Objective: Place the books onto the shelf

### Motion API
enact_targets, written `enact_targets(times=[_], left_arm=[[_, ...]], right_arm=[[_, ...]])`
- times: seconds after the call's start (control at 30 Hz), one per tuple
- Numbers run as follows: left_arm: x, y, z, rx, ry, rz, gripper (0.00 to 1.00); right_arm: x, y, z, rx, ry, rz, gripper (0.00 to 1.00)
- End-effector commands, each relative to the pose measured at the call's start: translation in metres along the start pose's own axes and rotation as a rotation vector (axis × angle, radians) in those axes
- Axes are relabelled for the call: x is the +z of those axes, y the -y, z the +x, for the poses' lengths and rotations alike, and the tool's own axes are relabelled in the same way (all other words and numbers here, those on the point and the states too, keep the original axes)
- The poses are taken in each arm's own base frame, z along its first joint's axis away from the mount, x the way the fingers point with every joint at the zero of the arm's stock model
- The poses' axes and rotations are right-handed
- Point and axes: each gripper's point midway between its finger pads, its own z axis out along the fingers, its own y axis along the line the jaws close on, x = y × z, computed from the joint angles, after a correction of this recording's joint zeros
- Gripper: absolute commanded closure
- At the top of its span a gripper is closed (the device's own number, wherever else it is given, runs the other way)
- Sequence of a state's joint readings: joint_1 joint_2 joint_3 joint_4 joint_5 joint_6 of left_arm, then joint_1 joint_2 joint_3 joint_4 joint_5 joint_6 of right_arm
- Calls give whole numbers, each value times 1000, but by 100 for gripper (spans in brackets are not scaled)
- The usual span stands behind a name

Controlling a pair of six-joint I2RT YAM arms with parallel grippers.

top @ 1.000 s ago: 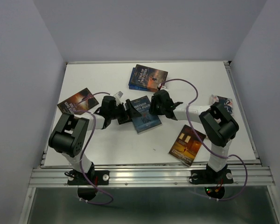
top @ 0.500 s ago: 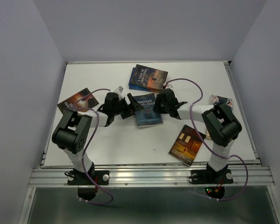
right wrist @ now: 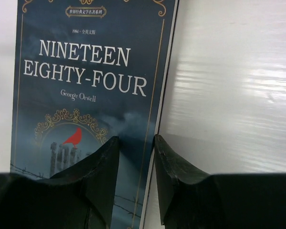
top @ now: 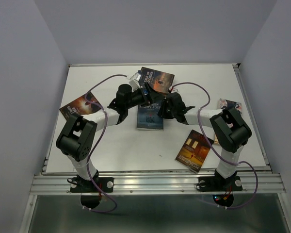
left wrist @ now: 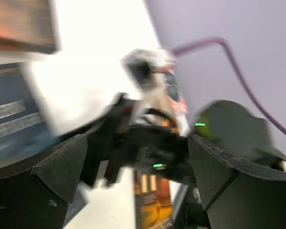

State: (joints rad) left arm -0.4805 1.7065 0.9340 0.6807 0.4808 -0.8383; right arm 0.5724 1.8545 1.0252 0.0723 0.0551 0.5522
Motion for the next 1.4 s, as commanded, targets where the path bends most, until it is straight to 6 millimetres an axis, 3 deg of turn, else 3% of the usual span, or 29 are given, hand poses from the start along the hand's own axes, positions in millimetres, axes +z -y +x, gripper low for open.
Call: enact_targets(times=[0.0, 0.23, 0.33, 0.47, 0.67, 0.87, 1.0, 1.17, 1.37], left_arm=[[6, 75, 16, 84, -64, 258, 1], [13, 23, 57, 10, -171, 127, 1], [3, 18, 49, 38, -107, 73, 1], [-9, 24, 31, 84, -49, 13, 1], [-29, 9, 20, 83, 9, -85, 2], [-55, -22, 2, 71, 85, -221, 2], [-68, -44, 3, 66, 94, -299, 2], [-73, -64, 10, 51, 83, -359, 2], [-80, -87, 18, 31, 66, -429, 2]], right_arm=[[-20, 41, 149, -62, -499, 77, 61], [-23, 47, 145, -36, -483, 80, 60], [-25, 46, 140, -40, -462, 81, 59], [-26, 40, 121, -46, -406, 60, 67], [-29, 23, 98, -60, -346, 9, 61], [-34, 16, 84, -45, -307, -4, 59], [-35, 12, 78, -27, -288, -5, 59], [-43, -8, 63, -3, -244, -85, 59], [-51, -12, 48, 13, -190, -88, 56]])
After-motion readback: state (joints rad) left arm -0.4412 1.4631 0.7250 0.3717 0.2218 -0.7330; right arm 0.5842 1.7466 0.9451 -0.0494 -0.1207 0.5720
